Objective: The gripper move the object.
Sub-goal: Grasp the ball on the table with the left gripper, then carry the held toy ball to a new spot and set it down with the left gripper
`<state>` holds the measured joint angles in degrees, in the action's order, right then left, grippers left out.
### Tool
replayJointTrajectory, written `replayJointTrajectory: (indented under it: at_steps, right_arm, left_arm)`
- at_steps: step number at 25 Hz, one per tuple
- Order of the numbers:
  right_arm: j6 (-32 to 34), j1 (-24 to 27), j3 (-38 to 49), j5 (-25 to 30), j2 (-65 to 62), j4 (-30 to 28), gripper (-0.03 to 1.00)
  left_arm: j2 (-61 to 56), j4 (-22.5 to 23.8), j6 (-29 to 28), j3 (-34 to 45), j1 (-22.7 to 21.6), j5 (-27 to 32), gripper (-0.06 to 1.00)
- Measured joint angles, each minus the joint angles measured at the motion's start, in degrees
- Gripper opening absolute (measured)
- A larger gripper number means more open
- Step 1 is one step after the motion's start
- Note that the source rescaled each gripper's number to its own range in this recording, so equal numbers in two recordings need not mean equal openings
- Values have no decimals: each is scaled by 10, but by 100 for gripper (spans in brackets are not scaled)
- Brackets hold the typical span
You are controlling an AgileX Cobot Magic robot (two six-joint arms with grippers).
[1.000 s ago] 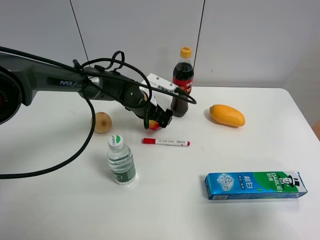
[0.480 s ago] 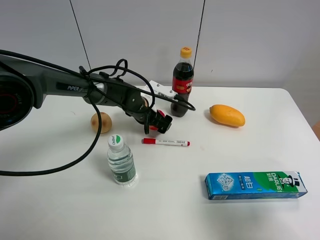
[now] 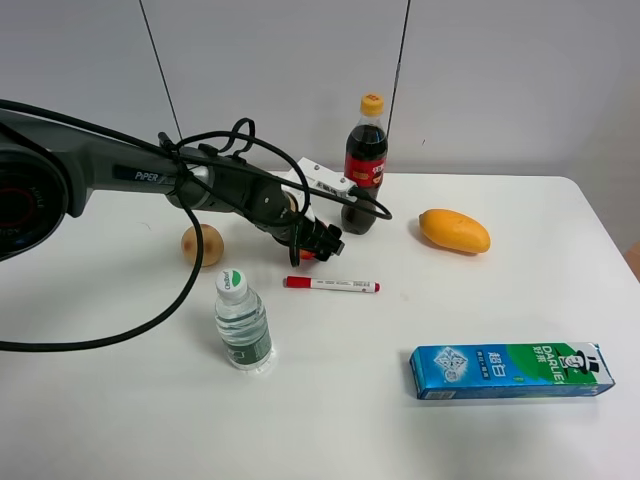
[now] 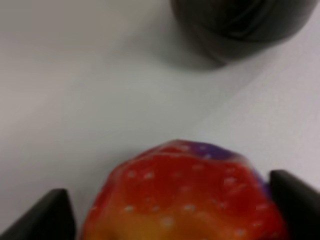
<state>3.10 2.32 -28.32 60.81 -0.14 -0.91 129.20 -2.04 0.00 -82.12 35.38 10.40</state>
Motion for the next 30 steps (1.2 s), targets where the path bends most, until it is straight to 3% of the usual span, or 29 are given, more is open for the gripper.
replayJointTrajectory:
  at_steps: [1, 7, 13, 23, 30]
  right_arm:
    - [0, 0, 0, 0, 0, 0, 100]
    - [0, 0, 0, 0, 0, 0, 100]
    - [0, 0, 0, 0, 0, 0, 100]
    - [0, 0, 0, 0, 0, 0, 100]
    - [0, 0, 0, 0, 0, 0, 100]
  left_arm:
    - [0, -1, 0, 0, 0, 0, 0]
    - [-4, 16, 0, 0, 1, 6, 4]
    - [-77, 67, 0, 0, 0, 82, 4]
    - [-300, 88, 0, 0, 9, 252, 4]
    - [-435, 88, 0, 36, -43, 399, 4]
